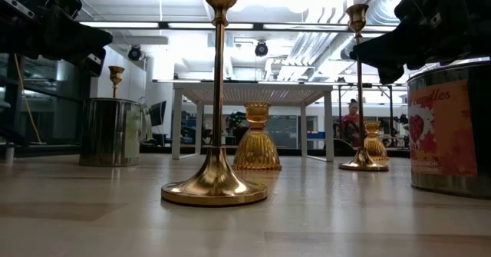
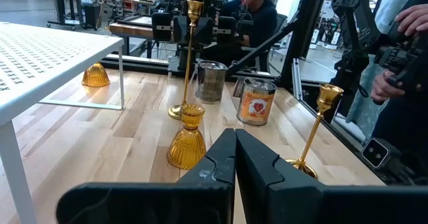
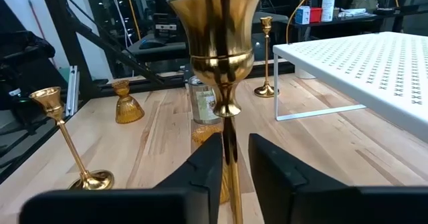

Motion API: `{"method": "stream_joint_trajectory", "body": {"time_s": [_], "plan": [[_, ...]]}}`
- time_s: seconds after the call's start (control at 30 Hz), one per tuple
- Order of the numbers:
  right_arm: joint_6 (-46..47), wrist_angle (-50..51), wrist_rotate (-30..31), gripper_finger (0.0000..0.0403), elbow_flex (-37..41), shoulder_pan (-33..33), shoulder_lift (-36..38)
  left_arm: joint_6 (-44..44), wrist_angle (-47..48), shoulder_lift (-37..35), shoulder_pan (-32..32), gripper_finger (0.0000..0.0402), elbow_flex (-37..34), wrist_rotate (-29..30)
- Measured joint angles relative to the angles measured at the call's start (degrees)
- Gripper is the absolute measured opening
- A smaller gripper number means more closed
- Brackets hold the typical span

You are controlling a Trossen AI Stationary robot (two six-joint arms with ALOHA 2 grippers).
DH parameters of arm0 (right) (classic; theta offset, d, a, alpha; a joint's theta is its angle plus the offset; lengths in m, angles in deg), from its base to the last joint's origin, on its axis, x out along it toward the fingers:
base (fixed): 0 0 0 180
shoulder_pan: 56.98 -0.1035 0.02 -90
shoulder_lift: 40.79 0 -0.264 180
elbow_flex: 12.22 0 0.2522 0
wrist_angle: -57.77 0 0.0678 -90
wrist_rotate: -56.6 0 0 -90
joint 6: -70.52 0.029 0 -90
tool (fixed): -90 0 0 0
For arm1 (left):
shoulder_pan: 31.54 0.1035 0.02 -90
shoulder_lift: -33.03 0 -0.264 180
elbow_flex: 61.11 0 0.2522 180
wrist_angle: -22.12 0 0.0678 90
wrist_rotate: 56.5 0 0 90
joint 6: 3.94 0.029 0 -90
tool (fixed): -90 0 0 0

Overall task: Pick & Place candle stick holders
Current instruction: Put the middle gold candle holder on the shelf

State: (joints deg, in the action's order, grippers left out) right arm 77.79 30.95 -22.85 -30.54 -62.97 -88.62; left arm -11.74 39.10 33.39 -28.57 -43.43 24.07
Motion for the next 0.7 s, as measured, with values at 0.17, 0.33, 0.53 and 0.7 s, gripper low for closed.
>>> {"method": "stream_joint_trajectory", "body": {"time_s": [0.17,0.33,0.53,0.7], "plan": [[0.0,0.0,0.0,0.0044,0.0,0.0,0.0,0.0,0.0,0.0,0.0,0.0,0.0,0.0],[-0.1,0.0,0.0,0.0028,0.0,0.0,0.0,0.0,0.0,0.0,0.0,0.0,0.0,0.0],[-0.2,0.0,0.0,0.0016,0.0,0.0,0.0,0.0,0.0,0.0,0.0,0.0,0.0,0.0],[0.0,1.3,-0.2,0.0016,-1.5,0.0,0.0,0.0,0.0,0.0,0.0,0.0,0.0,0.0]]}}
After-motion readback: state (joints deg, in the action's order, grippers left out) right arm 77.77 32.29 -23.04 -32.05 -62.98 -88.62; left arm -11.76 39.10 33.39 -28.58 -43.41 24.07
